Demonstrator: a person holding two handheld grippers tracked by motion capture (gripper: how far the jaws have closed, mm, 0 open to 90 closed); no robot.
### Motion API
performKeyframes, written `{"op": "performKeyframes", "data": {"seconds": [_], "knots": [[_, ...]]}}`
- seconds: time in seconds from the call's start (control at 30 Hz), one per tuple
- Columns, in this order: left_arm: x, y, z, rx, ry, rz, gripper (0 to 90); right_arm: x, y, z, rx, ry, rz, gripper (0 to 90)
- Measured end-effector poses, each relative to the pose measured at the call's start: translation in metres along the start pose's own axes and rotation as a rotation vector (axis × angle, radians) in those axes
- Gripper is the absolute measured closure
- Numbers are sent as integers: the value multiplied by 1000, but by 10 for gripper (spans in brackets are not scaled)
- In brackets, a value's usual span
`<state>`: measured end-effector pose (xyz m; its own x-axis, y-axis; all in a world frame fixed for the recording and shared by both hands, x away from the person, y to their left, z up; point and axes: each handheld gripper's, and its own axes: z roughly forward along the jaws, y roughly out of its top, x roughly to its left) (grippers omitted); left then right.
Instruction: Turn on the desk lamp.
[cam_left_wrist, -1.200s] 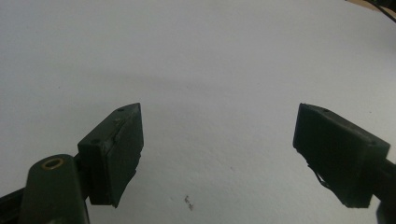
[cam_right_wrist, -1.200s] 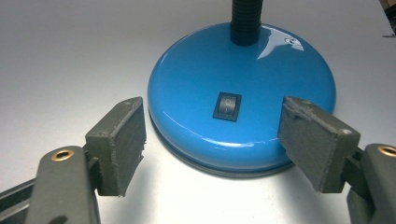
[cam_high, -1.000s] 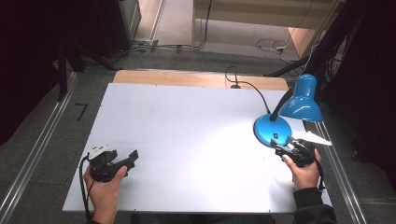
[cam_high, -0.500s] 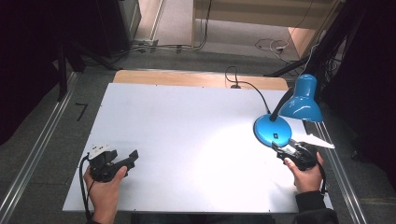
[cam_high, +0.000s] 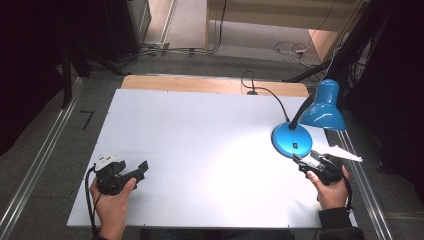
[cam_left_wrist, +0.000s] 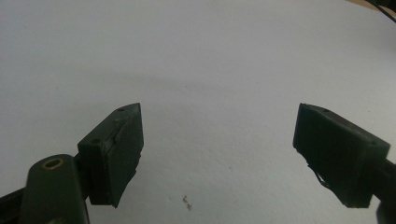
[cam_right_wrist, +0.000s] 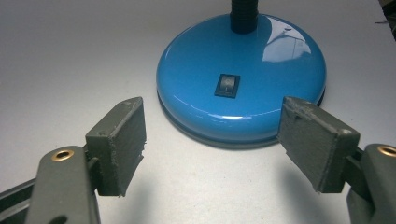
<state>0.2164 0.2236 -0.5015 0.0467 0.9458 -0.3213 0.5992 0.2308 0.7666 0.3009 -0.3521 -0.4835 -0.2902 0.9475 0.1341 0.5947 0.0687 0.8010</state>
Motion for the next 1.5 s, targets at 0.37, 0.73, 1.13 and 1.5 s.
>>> {"op": "performKeyframes", "data": {"seconds": [0.37, 0.73, 1.13, 1.5], "knots": [[0, 0, 0, 0, 1, 0, 168, 2, -3, -6, 0, 0, -7, 223], [0, 0, 0, 0, 1, 0, 168, 2, -6, -11, 10, 0, -14, 226], [0, 0, 0, -1, 1, 0, 168, -1, -10, -18, 7, -7, -14, 226], [0, 0, 0, 0, 2, 1, 168, -2, -14, -24, 12, -8, -13, 226]]}}
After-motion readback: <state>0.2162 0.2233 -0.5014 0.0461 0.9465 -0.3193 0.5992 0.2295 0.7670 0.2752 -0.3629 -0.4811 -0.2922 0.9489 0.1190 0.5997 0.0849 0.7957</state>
